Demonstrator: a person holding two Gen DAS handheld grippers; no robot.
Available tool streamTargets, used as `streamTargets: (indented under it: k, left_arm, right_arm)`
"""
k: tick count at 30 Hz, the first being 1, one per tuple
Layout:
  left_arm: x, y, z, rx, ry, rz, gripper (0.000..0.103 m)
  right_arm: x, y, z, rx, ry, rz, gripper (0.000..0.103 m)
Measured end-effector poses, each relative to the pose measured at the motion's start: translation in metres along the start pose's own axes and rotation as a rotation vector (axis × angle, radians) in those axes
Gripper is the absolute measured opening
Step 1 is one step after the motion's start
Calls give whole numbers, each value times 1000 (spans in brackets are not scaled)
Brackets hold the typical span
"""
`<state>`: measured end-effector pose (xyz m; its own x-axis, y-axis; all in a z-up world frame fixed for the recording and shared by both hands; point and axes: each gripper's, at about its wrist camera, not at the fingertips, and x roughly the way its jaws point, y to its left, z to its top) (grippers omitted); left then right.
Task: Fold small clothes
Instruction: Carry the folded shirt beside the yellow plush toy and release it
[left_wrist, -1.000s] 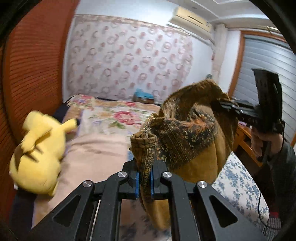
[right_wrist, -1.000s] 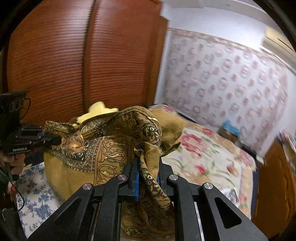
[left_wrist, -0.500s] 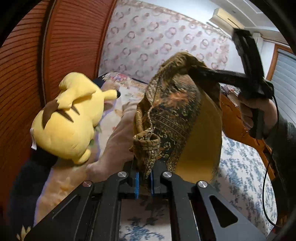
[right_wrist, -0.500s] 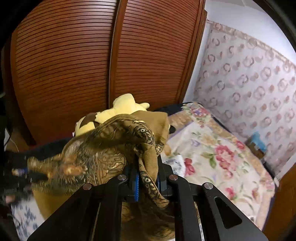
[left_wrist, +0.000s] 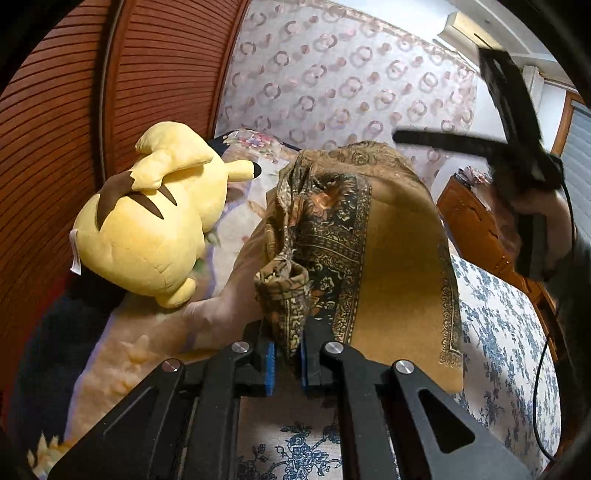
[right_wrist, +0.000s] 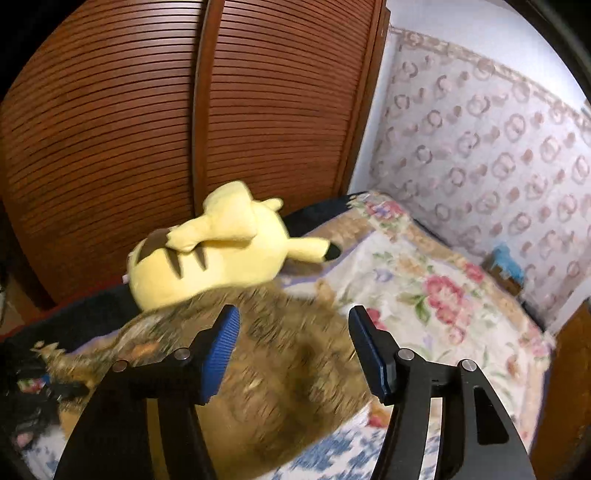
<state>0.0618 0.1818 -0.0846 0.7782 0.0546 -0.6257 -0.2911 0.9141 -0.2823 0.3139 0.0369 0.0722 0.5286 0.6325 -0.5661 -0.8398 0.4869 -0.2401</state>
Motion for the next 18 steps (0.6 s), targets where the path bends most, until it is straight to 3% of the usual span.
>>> streamTargets:
  k: [6, 9, 11, 14, 18]
  left_arm:
    - [-12, 1, 5, 13, -33, 22, 32]
    - [-20, 0, 9, 33, -58, 19, 48]
    - [-26, -1, 12, 40, -75, 18, 69]
    - [-35, -7, 15, 61, -98, 25, 79]
    - [-42, -19, 17, 109, -109, 37, 80]
  right_arm:
    - [-2, 28, -41, 26, 52, 120, 63]
    - [8, 31, -58, 68, 66, 104, 63]
    - [17, 30, -68, 92, 72, 99, 63]
    - [34, 31, -70, 108, 70, 82, 64]
    - [24, 38, -64, 137, 63, 64, 63]
